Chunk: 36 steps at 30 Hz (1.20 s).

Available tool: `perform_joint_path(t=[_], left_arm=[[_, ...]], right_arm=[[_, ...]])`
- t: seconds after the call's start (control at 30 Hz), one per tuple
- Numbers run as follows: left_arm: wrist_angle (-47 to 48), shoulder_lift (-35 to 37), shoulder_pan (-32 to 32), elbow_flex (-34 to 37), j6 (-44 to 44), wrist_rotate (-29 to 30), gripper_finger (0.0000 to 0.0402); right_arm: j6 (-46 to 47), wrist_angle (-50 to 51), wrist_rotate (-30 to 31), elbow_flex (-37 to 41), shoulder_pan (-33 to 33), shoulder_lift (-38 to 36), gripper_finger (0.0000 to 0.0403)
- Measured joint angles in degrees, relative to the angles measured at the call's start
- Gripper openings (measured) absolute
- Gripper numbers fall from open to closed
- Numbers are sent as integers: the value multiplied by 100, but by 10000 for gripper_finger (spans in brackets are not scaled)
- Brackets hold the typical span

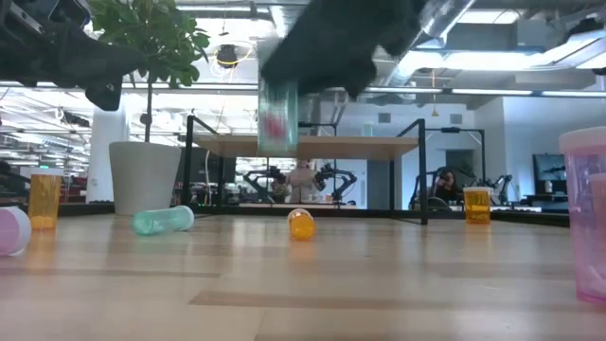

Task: Pick and place medicine bottles onto shelf by color
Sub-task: Put the bottom blue pill bottle on the shelf aligned with the other blue pill bottle

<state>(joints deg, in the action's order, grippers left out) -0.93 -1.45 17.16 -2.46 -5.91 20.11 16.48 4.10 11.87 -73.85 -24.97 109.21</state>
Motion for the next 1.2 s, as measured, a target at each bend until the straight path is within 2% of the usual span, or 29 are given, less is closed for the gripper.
perform_joint_path(t=[0.2,0.3,0.47,0.67,0.87,1.07,1.2], left_arm=[[0,0,1,0,-76,-14,0],[15,0,-1,0,-79,-41,0],[18,0,1,0,-81,-82,0],[28,0,1,0,-68,-78,0],[30,0,1,0,-52,-34,0],[38,0,1,0,-35,-30,0],[39,0,-1,0,-35,-27,0]], right_arm=[[-971,947,390,31,598,-1145,130],[-1309,1028,453,207,1061,-1690,130],[-1444,740,450,1084,1880,-2632,134],[-1502,-395,315,2245,2805,-3641,134],[-1662,-458,310,2431,3633,-3921,140],[-1699,-451,285,2435,4431,-3795,141],[-1689,-476,28,2438,4912,-3658,142]])
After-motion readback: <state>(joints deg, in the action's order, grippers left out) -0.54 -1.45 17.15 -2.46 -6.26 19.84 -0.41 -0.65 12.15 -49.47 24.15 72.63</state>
